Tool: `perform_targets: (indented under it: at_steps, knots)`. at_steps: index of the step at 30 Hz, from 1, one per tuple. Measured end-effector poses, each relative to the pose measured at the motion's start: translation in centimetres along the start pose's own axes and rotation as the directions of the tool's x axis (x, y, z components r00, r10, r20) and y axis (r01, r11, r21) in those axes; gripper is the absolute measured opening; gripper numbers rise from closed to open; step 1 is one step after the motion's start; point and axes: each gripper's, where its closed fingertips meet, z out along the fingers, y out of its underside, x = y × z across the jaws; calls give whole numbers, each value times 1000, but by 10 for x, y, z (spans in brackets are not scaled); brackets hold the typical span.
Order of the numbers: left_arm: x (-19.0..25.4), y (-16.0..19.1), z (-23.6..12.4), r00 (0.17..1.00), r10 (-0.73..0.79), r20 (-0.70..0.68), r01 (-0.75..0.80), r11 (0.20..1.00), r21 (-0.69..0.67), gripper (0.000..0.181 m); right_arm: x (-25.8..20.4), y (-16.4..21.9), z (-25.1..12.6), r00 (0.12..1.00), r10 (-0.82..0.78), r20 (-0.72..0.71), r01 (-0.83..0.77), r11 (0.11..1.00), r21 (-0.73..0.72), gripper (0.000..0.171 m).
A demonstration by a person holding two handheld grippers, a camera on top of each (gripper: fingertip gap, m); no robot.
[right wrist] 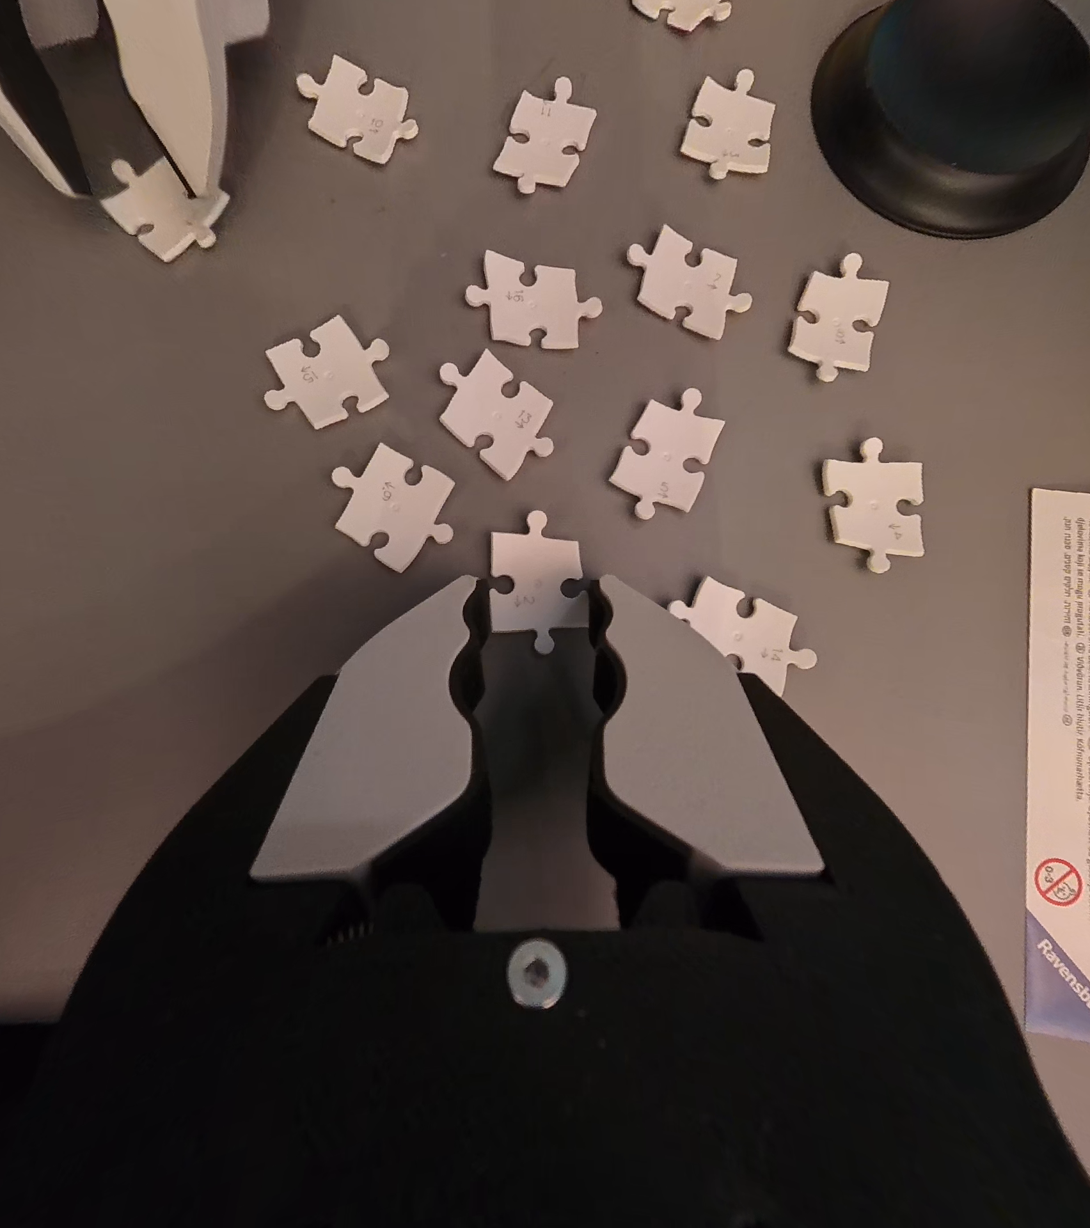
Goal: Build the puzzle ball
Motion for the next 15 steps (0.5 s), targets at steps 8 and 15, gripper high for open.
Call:
perform_targets:
  at_steps: [8, 15]
  knots:
    - [-5, 10, -7, 988, -104, 118, 110, 993, -47, 33, 0, 0, 0, 1000, 5, 4, -5, 1000, 3, 30]
    - [4, 17, -4, 960, -238, 149, 253, 963, -90, 34, 0, 0, 0, 1000, 6, 8, -6, 1000, 6, 31]
